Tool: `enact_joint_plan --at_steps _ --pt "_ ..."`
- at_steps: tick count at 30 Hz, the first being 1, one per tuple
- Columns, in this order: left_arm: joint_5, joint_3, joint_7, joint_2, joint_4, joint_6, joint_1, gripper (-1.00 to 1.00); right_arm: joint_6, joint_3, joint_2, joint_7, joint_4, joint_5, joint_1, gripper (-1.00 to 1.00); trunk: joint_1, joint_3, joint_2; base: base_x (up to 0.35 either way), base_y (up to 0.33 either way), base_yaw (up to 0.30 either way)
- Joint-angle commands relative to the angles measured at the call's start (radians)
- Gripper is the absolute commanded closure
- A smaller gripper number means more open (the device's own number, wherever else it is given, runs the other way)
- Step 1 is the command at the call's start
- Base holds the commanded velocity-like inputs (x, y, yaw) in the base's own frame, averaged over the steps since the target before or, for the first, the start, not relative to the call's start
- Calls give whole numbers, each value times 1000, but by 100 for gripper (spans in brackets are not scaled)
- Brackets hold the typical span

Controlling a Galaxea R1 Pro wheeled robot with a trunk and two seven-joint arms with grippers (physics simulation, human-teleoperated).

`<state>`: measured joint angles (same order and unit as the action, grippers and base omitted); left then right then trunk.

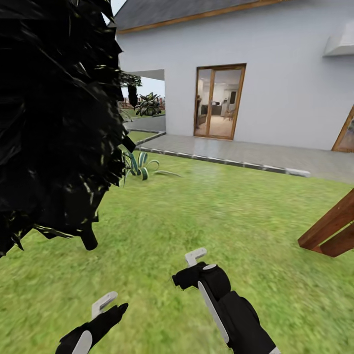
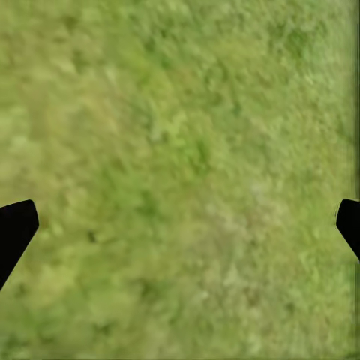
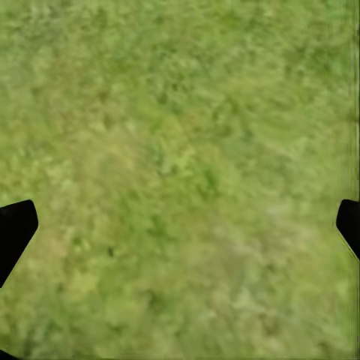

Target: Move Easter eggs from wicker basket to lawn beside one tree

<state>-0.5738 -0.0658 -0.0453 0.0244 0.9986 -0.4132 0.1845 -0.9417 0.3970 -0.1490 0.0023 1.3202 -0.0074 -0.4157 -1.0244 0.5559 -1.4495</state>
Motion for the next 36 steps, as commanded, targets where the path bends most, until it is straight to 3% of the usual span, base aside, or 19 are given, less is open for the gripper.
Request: enact_joint_plan --at_steps 1,3,4,7,8,10,15,26,36 --pt "-11 -1 -5 0 2 -6 0 -100 -5 -7 -1 0 1 -1 -3 -100 -1 1 -1 330 0 -249" --pt "-11 -1 -4 0 4 -6 0 -100 -7 -41 -3 0 1 -1 -14 -100 -1 1 -1 331 0 -246" --pt "-12 -1 -1 -1 8 -7 1 -100 -10 -100 -5 -1 0 -3 -53 -100 -1 1 -1 331 0 -242" --pt "-12 0 0 -4 12 -6 1 -100 -12 -148 -5 -1 -3 -5 -90 -100 -1 1 -1 331 0 -243" --pt "-12 0 0 -7 15 -7 1 -100 -20 -193 -5 -1 -5 -6 -113 -100 -1 1 -1 331 0 -252" --pt "-13 0 -1 -7 14 -7 1 -100 -35 -217 -3 0 -4 -6 -124 -100 -1 1 -1 331 0 -255" --pt "-12 -1 -3 -9 6 -7 1 -100 -48 -235 -3 0 -2 -6 -132 -100 -1 1 -1 331 0 -259" --pt "-13 -1 -2 -12 3 -9 0 -100 -52 -235 -2 -1 2 -4 -131 -100 -1 1 -1 331 0 -260" --pt "-12 -2 44 -8 3 -12 0 -100 -50 -234 -3 -1 2 -5 -127 -100 -1 1 -1 331 0 -111"
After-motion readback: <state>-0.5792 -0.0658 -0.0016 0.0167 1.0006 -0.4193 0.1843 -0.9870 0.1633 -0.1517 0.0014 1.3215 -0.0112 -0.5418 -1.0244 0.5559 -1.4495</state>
